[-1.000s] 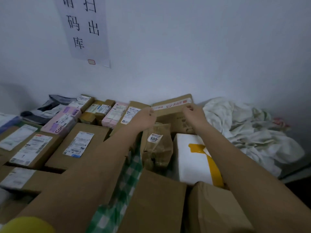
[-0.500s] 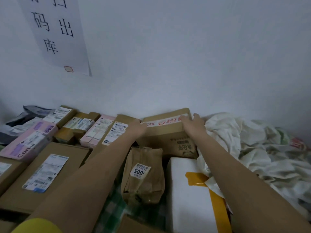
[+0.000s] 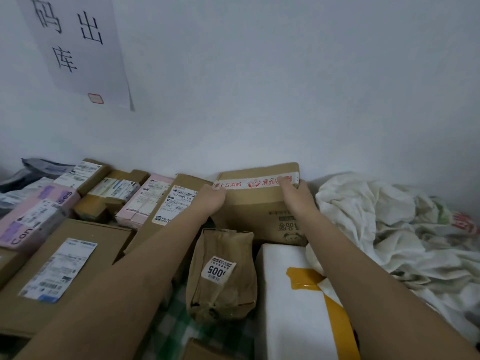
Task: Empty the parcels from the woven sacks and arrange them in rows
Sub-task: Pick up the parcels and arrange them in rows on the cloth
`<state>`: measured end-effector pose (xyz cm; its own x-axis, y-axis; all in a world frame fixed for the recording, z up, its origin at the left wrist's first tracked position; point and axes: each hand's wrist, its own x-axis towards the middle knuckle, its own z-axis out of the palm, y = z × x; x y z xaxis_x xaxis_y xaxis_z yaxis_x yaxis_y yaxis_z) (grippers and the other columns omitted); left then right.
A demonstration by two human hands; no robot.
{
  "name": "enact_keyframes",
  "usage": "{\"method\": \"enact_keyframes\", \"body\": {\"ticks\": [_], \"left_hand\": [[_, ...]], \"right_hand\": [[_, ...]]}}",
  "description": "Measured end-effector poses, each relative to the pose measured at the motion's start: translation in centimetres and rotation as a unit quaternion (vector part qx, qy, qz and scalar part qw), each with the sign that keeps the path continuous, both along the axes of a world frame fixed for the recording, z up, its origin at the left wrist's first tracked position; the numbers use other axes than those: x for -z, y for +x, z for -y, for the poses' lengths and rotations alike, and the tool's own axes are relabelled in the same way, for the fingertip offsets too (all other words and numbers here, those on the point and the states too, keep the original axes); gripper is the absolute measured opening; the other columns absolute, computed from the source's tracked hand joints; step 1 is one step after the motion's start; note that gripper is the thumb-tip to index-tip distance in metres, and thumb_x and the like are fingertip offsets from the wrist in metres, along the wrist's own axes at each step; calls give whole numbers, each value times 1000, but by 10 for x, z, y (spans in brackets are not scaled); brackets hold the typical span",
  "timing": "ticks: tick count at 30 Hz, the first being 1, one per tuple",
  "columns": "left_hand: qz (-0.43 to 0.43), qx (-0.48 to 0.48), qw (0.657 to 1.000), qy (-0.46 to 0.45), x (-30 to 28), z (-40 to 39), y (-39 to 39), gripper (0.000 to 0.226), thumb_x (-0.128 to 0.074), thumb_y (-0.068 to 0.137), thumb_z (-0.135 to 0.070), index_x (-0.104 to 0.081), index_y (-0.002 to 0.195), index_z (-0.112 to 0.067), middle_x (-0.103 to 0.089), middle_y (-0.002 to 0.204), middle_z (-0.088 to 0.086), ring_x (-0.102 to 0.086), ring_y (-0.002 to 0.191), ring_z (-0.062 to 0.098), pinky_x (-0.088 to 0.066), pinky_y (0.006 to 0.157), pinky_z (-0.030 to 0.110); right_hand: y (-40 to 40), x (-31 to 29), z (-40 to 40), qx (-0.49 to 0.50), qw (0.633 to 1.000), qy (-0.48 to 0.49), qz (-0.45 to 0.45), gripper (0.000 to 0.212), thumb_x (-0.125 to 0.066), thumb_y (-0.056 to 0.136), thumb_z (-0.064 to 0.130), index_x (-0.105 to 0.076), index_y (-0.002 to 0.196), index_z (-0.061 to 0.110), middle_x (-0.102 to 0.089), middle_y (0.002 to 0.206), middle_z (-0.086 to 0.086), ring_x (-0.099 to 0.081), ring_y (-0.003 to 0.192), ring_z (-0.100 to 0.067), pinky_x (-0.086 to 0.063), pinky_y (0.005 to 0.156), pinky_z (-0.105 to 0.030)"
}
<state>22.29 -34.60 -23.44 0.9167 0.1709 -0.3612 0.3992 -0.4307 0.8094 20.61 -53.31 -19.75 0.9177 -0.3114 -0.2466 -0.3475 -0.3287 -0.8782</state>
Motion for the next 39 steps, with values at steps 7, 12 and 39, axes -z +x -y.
{"method": "enact_keyframes", "body": {"ticks": [7, 12, 39], "left_hand": [[115, -35, 993, 8, -65, -16, -21, 40, -35, 102, -29, -41, 138, -12, -50, 134, 3, -49, 90, 12, -38, 68, 22], [149, -83, 985, 4, -102, -29, -46, 41, -34, 101, -32, -45, 138, -16, -48, 138, 7, -47, 120, 25, -37, 87, 32], [129, -118, 971, -160, -189, -184, -345, 66, -28, 89, -63, -62, 111, -11, -70, 100, 12, -64, 96, 28, -48, 94, 45]], "right_hand": [[-27, -53, -4, 13, 996, 55, 69, 59, -44, 98, 45, -26, 150, 23, -41, 145, 0, -42, 125, -22, -34, 90, -34], [-51, -83, -13, -13, 990, 85, 108, 54, -44, 97, 48, -31, 146, 30, -46, 139, 6, -47, 120, -21, -40, 91, -37], [-329, -144, -125, -76, 973, 185, 114, 75, -48, 72, 71, -51, 119, 12, -66, 113, -10, -63, 106, -27, -52, 90, -49]]}}
